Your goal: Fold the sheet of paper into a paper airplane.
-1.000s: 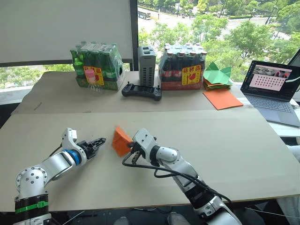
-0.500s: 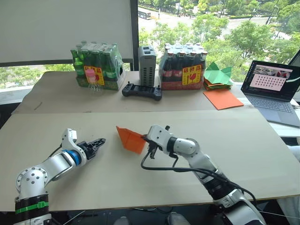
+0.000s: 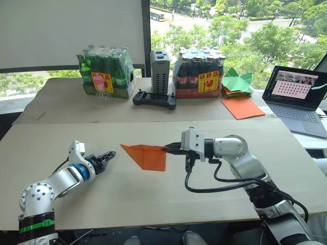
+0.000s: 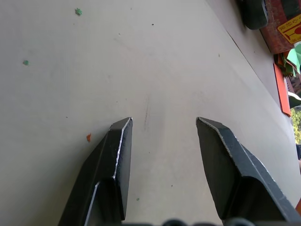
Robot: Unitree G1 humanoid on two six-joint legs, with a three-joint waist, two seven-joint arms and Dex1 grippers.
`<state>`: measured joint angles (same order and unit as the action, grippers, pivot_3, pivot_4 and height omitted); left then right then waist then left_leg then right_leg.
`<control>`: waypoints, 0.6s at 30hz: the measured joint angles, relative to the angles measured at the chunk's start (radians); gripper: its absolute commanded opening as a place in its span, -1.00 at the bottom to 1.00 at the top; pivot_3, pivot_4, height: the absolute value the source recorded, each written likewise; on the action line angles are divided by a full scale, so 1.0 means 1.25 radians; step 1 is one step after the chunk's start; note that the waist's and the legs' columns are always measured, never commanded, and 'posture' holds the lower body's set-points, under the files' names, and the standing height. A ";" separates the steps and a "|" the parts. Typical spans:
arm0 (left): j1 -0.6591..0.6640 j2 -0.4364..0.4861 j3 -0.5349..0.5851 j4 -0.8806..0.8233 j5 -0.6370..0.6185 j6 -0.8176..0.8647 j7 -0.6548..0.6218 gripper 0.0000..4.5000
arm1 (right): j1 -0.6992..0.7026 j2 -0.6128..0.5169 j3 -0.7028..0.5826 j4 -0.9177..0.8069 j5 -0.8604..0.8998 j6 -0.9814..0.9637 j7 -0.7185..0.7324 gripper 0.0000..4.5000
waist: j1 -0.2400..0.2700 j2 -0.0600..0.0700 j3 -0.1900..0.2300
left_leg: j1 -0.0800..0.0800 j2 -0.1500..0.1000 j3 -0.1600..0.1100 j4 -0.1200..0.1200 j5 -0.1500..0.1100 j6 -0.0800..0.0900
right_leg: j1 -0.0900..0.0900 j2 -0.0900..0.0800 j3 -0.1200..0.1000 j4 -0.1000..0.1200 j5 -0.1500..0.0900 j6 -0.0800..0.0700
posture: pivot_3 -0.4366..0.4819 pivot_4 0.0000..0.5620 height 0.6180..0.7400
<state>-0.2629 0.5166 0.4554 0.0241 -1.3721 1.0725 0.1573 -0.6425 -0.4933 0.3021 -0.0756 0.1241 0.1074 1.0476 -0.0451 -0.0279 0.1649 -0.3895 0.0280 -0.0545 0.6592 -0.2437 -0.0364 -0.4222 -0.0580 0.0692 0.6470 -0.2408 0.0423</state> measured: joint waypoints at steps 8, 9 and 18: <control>-0.011 0.000 0.000 0.013 0.012 0.001 -0.011 0.01 | 0.005 -0.011 0.027 0.021 -0.038 -0.074 0.032 -0.97 | 0.002 0.000 0.000 | 0.000 0.000 0.000 0.000 0.000 0.000 | 0.000 0.000 0.000 0.000 0.000 0.000 | -0.05 -0.47 1.00; -0.011 -0.001 0.000 0.013 0.014 0.001 -0.012 0.01 | 0.018 -0.014 0.037 0.022 -0.054 -0.092 0.033 -0.97 | 0.002 0.000 0.000 | 0.000 0.000 0.000 0.000 0.000 0.000 | 0.000 0.000 0.000 0.000 0.000 0.000 | -0.05 -0.47 1.00; -0.019 -0.002 0.000 0.013 0.030 0.011 -0.019 0.01 | 0.055 -0.019 0.100 0.152 -0.239 -0.283 -0.062 -0.97 | 0.001 0.000 0.000 | 0.000 0.000 0.000 0.000 0.000 0.000 | 0.000 0.000 0.000 0.000 0.000 0.000 | -0.05 -0.47 1.00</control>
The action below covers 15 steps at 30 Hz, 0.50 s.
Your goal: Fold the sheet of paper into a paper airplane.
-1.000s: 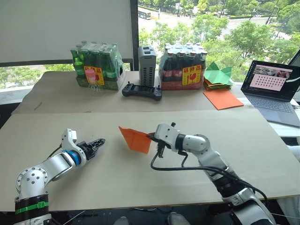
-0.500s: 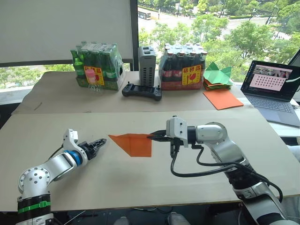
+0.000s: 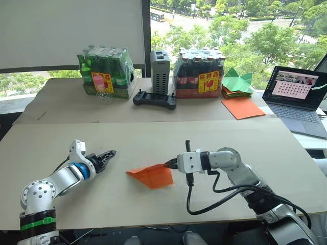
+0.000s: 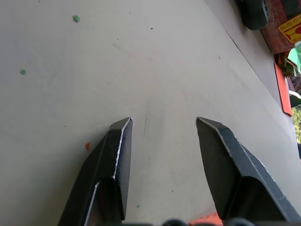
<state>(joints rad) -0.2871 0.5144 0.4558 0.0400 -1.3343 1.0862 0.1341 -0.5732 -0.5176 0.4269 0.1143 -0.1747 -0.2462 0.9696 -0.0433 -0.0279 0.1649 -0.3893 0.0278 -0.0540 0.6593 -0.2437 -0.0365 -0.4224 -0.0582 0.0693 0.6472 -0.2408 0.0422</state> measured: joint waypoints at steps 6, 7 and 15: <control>-0.004 0.006 -0.025 -0.017 0.033 0.010 -0.057 0.01 | 0.000 0.016 0.012 0.067 -0.046 -0.074 -0.050 -0.97 | -0.001 0.000 0.000 | 0.000 0.000 0.000 0.000 0.000 0.000 | 0.000 0.000 0.000 0.000 0.000 0.000 | -0.05 -0.47 1.00; -0.004 0.008 -0.034 -0.027 0.035 0.013 -0.072 0.01 | 0.000 0.016 0.012 0.070 -0.046 -0.077 -0.050 -0.97 | 0.000 0.000 0.000 | 0.000 0.000 0.000 0.000 0.000 0.000 | 0.000 0.000 0.000 0.000 0.000 0.000 | -0.05 -0.47 1.00; 0.009 0.085 -0.137 -0.121 0.130 0.015 -0.293 0.01 | 0.000 0.023 0.011 0.073 -0.032 -0.081 -0.044 -0.97 | -0.002 0.000 0.000 | 0.000 0.000 0.000 0.000 0.000 0.000 | 0.000 0.000 0.000 0.000 0.000 0.000 | -0.05 -0.47 1.00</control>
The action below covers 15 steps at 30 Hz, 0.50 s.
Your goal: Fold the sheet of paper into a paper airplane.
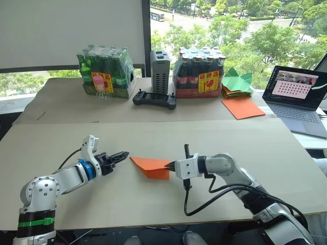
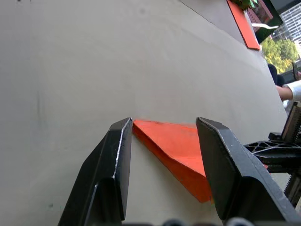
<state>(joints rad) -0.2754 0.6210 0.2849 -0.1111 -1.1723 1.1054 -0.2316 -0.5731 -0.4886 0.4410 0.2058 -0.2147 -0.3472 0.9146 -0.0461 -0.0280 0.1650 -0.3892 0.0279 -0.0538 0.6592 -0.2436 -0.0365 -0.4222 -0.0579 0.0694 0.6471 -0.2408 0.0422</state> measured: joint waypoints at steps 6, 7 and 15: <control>-0.030 0.076 -0.131 0.000 0.196 -0.120 -0.202 0.01 | 0.000 0.005 0.000 0.000 0.001 0.000 0.000 -0.97 | 0.002 0.000 0.000 | 0.000 0.000 0.000 0.000 0.000 0.000 | 0.000 0.000 0.000 -0.001 0.000 0.000 | -0.05 -0.47 1.00; -0.037 0.080 -0.146 0.005 0.222 -0.140 -0.227 0.01 | 0.000 0.006 0.000 0.000 0.002 0.000 0.000 -0.97 | 0.002 0.000 0.000 | 0.000 0.000 0.000 0.000 0.000 0.000 | 0.000 0.000 0.000 -0.001 0.000 0.000 | -0.05 -0.47 1.00; -0.103 0.080 -0.216 0.106 0.387 -0.275 -0.400 -0.81 | 0.000 0.008 -0.002 0.000 0.002 0.002 -0.001 -1.00 | 0.001 0.000 0.000 | -0.001 0.000 0.000 0.000 0.000 0.000 | 0.000 0.000 0.000 -0.001 0.000 0.000 | -0.05 -0.47 1.00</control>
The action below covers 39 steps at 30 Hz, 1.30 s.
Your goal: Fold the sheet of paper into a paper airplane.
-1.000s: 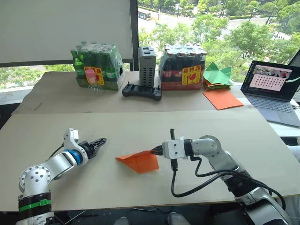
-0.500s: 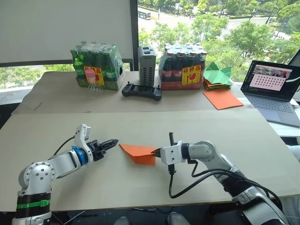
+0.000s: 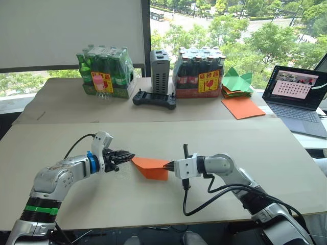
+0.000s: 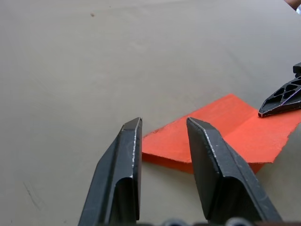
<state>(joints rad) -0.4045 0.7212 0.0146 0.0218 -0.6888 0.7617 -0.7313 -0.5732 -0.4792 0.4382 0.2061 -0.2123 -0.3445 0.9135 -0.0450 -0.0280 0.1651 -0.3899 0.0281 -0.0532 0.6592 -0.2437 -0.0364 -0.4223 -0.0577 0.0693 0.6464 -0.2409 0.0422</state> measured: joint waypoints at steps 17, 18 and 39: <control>-0.054 -0.044 -0.079 0.153 0.155 -0.053 -0.175 -0.98 | 0.000 -0.001 -0.016 -0.002 0.000 0.013 0.000 -1.00 | -0.001 0.000 0.000 | 0.000 0.000 0.000 0.000 0.000 0.000 | 0.000 0.000 0.000 0.001 0.000 0.000 | -0.05 -0.47 1.00; -0.055 -0.049 -0.081 0.158 0.162 -0.060 -0.179 -0.98 | 0.001 -0.002 -0.016 -0.004 0.000 0.014 0.000 -1.00 | 0.000 0.000 0.000 | 0.000 0.000 0.000 0.000 0.000 0.000 | 0.000 0.000 0.000 0.001 0.000 0.000 | -0.05 -0.47 1.00; -0.099 -0.113 -0.095 0.228 0.244 -0.137 -0.230 -0.98 | 0.036 -0.001 -0.040 -0.130 0.157 0.207 0.092 -1.00 | 0.003 0.000 0.000 | 0.001 0.000 0.000 0.001 0.000 0.000 | 0.001 0.000 0.000 0.001 0.000 0.000 | -0.05 -0.47 1.00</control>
<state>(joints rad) -0.5282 0.5794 -0.1045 0.3066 -0.3836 0.5906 -1.0182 -0.5281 -0.4803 0.3878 0.0435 -0.0158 -0.0853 1.0289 -0.0417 -0.0279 0.1650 -0.3892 0.0279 -0.0535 0.6601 -0.2436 -0.0362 -0.4209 -0.0577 0.0692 0.6475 -0.2409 0.0424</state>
